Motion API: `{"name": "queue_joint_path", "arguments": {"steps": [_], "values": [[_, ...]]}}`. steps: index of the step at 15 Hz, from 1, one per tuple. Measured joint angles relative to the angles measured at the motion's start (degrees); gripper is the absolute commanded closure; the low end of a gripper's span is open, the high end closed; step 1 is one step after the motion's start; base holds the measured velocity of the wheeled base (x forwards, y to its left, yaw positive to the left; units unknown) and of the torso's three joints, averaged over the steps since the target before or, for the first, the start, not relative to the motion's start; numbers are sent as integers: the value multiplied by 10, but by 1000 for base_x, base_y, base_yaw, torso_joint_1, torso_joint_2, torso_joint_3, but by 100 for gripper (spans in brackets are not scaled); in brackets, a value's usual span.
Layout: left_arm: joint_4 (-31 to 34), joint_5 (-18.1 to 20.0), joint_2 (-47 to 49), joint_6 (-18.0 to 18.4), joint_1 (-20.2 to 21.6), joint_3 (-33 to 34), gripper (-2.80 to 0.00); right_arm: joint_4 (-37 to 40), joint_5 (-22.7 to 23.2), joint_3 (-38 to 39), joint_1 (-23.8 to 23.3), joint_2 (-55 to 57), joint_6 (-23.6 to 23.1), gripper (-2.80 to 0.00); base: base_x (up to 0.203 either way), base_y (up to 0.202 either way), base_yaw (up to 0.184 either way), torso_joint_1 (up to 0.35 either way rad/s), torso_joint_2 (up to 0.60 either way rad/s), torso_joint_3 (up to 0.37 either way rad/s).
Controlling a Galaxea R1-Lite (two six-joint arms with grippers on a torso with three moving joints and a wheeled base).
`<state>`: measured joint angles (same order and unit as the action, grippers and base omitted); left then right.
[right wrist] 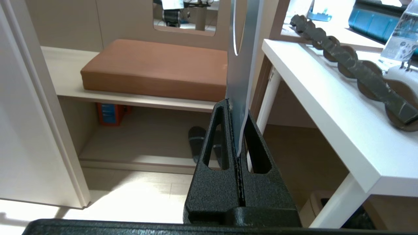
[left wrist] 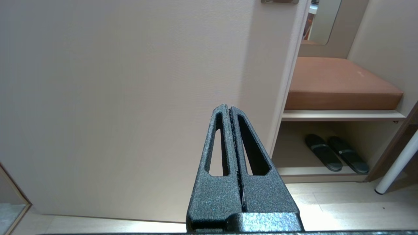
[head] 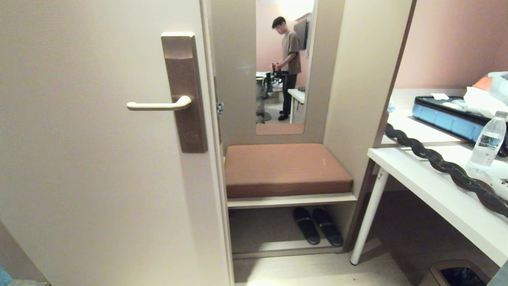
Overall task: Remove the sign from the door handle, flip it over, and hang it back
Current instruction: Hand it to the other hand
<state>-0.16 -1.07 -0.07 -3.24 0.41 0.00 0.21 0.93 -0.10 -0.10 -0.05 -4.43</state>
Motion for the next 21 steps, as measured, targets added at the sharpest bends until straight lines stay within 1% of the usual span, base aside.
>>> {"name": "queue_joint_path", "arguments": {"steps": [4,7,11,12,14,17,18,21], "values": [[1,2,0,9,0,0,0,12,0,-36,0,0,0,0,0,0,0,0,0,0],[1,7,0,24,0,0,0,54,-2,-90,0,5,3,0,0,0,0,0,0,0],[1,21,0,66,-2,-4,0,59,-3,-149,0,54,10,0,0,0,0,0,0,0],[2,27,0,67,-2,-7,0,57,-3,-163,1,70,12,0,0,0,0,0,0,0],[3,61,11,66,-3,-30,0,54,-3,-189,3,107,14,0,0,0,0,0,0,0],[-1,101,66,60,-6,-74,0,51,0,-218,6,163,16,0,0,0,0,0,0,0],[-7,107,93,55,-14,-90,0,43,0,-225,6,181,20,0,0,0,0,0,0,0],[-67,113,207,33,-52,-137,0,-27,3,-240,7,255,50,0,0,0,0,0,0,0]]}}
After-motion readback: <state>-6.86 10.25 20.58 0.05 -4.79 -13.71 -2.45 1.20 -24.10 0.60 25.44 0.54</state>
